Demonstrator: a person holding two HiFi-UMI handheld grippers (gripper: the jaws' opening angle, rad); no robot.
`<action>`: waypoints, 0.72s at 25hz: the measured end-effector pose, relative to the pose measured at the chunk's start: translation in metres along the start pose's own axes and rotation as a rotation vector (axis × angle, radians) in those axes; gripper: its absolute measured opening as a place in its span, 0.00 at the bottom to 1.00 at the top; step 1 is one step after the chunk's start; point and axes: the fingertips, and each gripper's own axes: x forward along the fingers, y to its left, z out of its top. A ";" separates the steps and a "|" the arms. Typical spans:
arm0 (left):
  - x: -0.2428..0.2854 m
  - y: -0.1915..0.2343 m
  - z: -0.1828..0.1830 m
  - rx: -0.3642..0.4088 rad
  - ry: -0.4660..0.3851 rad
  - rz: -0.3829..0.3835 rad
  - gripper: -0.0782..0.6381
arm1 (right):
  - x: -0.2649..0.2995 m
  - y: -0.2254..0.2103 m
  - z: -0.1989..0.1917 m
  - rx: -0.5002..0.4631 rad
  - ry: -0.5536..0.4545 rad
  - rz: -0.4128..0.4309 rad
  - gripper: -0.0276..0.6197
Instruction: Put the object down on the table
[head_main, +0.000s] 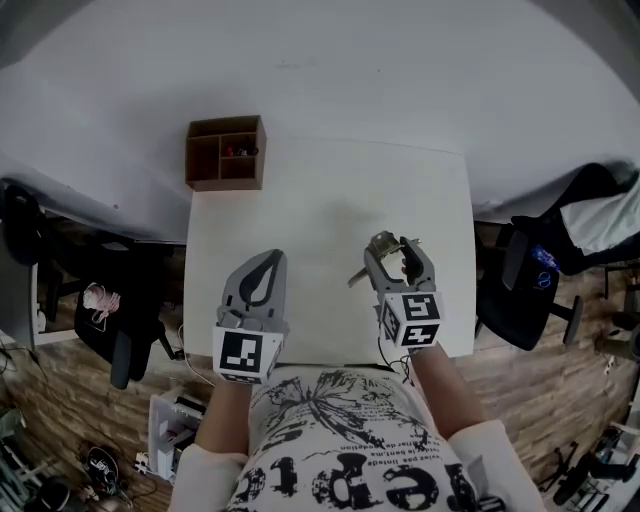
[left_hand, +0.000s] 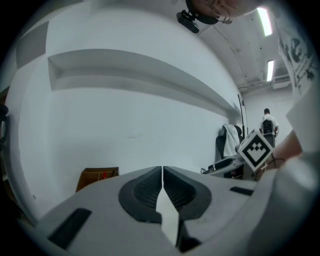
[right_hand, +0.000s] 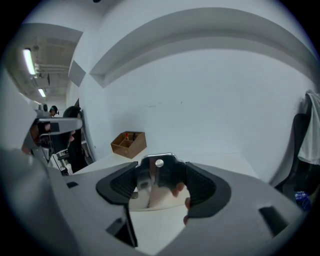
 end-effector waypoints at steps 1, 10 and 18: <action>0.002 0.003 -0.005 -0.008 0.005 -0.010 0.13 | 0.007 0.001 -0.009 0.003 0.031 -0.008 0.48; 0.017 0.021 -0.056 -0.059 0.112 -0.060 0.13 | 0.057 0.000 -0.082 0.068 0.229 -0.057 0.48; 0.022 0.024 -0.083 -0.067 0.180 -0.083 0.13 | 0.080 -0.009 -0.125 0.074 0.357 -0.126 0.48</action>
